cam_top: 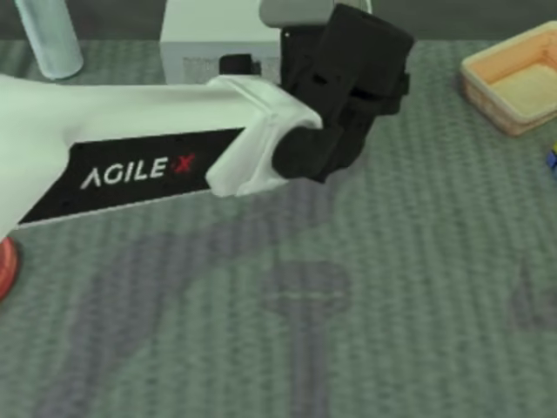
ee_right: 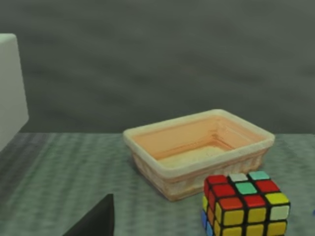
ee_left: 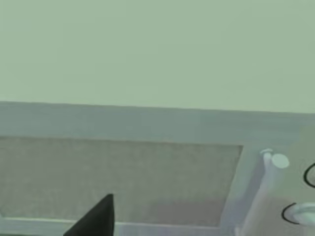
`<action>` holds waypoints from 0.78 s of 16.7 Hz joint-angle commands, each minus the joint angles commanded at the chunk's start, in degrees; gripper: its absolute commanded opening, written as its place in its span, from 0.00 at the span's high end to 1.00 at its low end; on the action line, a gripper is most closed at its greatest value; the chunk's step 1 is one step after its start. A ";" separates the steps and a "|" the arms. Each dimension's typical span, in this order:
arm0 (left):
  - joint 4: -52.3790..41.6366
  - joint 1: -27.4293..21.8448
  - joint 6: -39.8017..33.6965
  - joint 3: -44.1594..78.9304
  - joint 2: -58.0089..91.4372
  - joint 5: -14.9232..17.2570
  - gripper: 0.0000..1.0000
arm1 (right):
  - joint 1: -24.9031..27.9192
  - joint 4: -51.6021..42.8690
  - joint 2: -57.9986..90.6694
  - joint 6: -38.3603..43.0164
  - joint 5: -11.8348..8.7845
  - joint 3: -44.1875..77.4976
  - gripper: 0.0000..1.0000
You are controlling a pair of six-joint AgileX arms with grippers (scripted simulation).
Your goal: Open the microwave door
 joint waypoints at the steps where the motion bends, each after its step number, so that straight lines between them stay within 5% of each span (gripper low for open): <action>1: -0.16 -0.44 -0.17 0.60 0.99 -0.39 0.00 | 0.00 0.00 0.00 0.00 0.00 0.00 0.00; 8: 0.22 0.05 0.25 1.57 2.27 0.01 0.00 | 0.00 0.00 0.00 0.00 0.00 0.00 0.00; 13: 3.39 4.31 3.40 9.68 11.73 3.72 0.00 | 0.00 0.00 0.00 0.00 0.00 0.00 0.00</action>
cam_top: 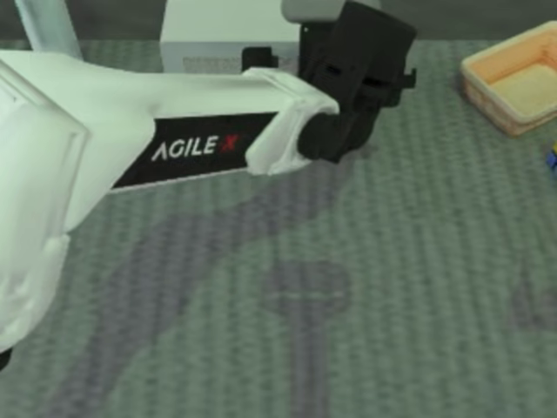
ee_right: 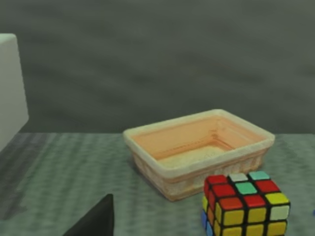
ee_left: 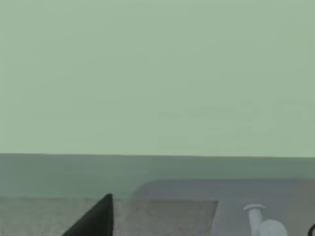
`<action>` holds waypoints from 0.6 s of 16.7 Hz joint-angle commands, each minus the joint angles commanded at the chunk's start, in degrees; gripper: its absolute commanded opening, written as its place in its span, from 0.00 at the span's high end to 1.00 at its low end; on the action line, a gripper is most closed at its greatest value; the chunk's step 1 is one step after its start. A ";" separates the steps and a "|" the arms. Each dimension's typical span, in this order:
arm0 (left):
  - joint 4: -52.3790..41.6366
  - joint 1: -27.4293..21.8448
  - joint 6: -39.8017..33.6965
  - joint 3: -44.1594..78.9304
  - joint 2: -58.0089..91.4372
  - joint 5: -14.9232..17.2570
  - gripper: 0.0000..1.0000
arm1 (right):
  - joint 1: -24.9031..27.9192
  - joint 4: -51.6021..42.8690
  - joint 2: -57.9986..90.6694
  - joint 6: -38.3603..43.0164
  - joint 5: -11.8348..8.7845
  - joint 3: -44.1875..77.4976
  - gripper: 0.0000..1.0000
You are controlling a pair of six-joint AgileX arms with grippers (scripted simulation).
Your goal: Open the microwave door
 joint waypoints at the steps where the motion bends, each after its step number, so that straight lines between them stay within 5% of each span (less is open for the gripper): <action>1: 0.54 0.81 0.56 1.33 1.49 0.71 0.00 | 0.00 0.00 0.00 0.00 0.00 0.00 0.00; 6: 1.00 1.51 1.04 2.44 2.64 1.32 0.00 | 0.00 0.00 0.00 0.00 0.00 0.00 0.00; 10: 1.00 1.51 1.04 2.44 2.64 1.32 0.30 | 0.00 0.00 0.00 0.00 0.00 0.00 0.00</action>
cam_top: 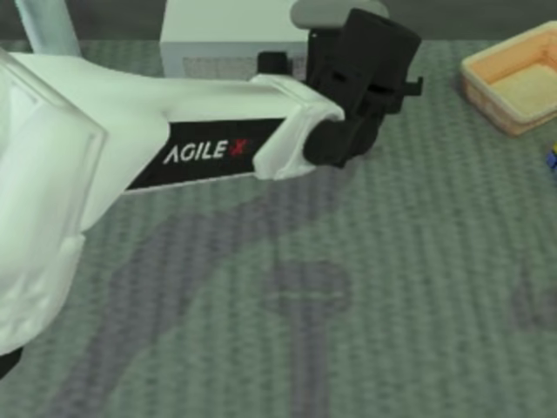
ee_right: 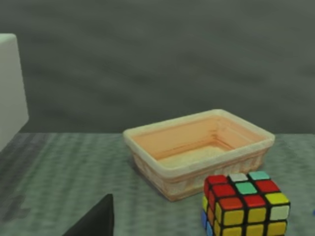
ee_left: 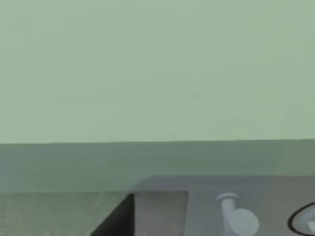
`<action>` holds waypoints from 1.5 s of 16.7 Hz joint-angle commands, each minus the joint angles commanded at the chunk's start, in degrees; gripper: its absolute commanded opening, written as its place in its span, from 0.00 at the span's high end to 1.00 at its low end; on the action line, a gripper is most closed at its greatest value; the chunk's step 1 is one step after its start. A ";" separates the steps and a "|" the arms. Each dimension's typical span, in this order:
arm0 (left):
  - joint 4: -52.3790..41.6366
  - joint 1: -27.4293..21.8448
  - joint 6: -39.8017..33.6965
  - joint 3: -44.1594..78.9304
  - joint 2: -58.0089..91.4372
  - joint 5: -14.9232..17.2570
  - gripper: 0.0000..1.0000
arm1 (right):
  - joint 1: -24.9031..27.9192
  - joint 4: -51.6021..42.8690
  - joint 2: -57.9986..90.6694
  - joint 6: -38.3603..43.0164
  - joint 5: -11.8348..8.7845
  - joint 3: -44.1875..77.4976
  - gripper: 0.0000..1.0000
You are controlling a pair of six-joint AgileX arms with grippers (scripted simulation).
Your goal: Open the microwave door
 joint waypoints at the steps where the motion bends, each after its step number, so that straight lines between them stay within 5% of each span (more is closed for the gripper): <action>1: 0.00 0.00 0.00 0.00 0.00 0.00 0.38 | 0.00 0.00 0.00 0.00 0.00 0.00 0.00; 9: 0.00 0.00 0.00 0.00 0.00 0.00 0.98 | 0.00 0.00 0.00 0.00 0.00 0.00 0.00; 17: 0.00 0.00 0.00 0.00 0.00 0.00 1.00 | 0.00 0.00 0.00 0.00 0.00 0.00 0.00; 20: -0.75 -3.45 -0.33 -1.55 -0.93 0.53 1.00 | 0.00 0.00 0.00 0.00 0.00 0.00 0.00; 25: -12.97 -2.59 -3.27 8.04 2.94 3.63 1.00 | 0.00 0.00 0.00 0.00 0.00 0.00 0.00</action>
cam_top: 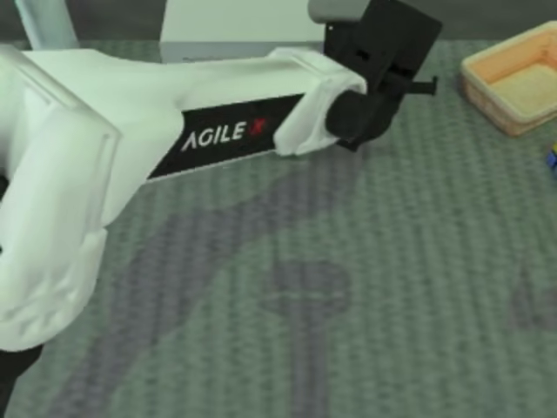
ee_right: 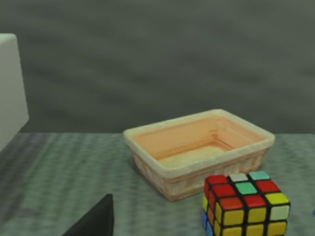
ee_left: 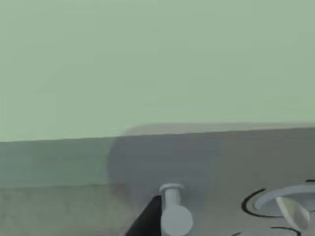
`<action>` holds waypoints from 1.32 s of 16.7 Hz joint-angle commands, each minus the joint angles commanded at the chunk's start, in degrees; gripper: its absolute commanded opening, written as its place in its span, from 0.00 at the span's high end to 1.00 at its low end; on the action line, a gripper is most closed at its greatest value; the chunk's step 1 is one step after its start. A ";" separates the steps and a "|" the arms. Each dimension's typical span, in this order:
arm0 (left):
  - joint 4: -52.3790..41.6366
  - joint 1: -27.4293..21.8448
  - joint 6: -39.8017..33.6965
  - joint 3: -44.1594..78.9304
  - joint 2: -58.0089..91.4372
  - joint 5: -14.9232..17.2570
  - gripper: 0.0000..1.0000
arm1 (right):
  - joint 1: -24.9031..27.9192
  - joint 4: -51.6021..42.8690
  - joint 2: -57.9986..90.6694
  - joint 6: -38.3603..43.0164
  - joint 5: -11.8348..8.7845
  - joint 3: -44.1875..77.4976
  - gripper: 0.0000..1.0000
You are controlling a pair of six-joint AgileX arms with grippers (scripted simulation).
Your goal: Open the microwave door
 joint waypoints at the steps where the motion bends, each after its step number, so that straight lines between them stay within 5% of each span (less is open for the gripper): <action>1: -4.07 0.29 -0.93 2.92 1.04 1.00 1.00 | 0.00 0.00 0.00 0.00 0.00 0.00 0.00; 11: -46.36 4.29 -10.53 31.35 8.70 12.91 1.00 | 0.00 0.00 0.00 0.00 0.00 0.00 0.00; 22: -50.87 4.95 -11.71 34.73 9.67 14.72 1.00 | 0.00 0.00 0.00 0.00 0.00 0.00 0.00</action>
